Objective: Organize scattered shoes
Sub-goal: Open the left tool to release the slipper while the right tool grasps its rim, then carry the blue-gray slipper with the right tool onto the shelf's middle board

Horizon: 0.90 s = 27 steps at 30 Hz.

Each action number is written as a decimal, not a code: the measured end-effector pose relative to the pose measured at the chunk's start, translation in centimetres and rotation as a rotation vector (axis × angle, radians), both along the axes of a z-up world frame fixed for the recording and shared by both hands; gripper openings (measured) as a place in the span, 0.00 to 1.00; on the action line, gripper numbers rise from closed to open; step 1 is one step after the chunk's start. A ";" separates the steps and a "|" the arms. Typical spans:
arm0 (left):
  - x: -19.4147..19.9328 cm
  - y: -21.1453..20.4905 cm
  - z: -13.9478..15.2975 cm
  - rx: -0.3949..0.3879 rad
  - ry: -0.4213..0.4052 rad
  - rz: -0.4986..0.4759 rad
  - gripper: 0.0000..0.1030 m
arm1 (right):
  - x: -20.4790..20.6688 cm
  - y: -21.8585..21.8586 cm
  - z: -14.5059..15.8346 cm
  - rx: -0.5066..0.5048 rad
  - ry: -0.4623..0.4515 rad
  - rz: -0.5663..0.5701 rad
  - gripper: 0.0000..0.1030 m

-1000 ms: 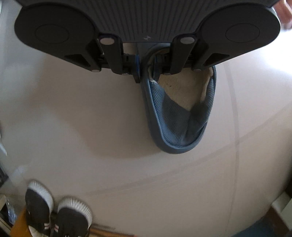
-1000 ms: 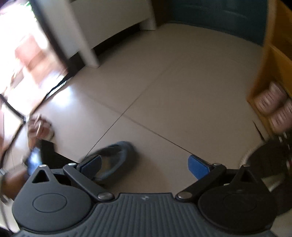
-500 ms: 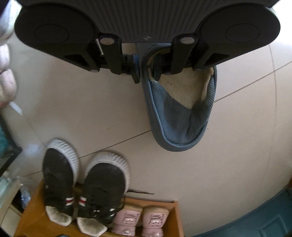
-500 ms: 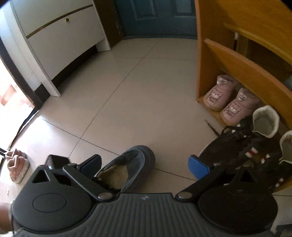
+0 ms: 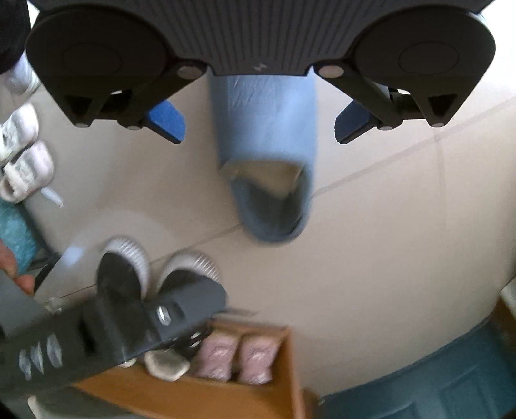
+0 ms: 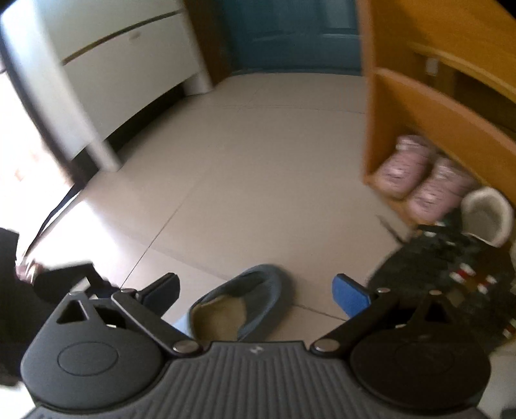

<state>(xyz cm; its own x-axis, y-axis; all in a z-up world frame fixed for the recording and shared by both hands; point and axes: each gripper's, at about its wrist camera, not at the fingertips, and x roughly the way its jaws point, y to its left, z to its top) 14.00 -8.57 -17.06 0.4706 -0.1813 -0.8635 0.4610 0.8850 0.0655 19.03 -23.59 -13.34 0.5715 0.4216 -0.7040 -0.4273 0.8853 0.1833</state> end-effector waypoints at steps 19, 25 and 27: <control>-7.9 3.9 -3.5 0.004 0.123 -0.022 1.00 | 0.5 9.1 -7.6 -0.148 0.101 0.387 0.24; -7.6 3.4 -3.8 0.003 0.126 -0.019 1.00 | 1.1 9.4 -7.9 -0.145 0.132 0.409 0.27; -7.6 3.2 -4.0 0.003 0.130 -0.017 1.00 | 1.5 9.2 -8.1 -0.121 0.156 0.408 0.27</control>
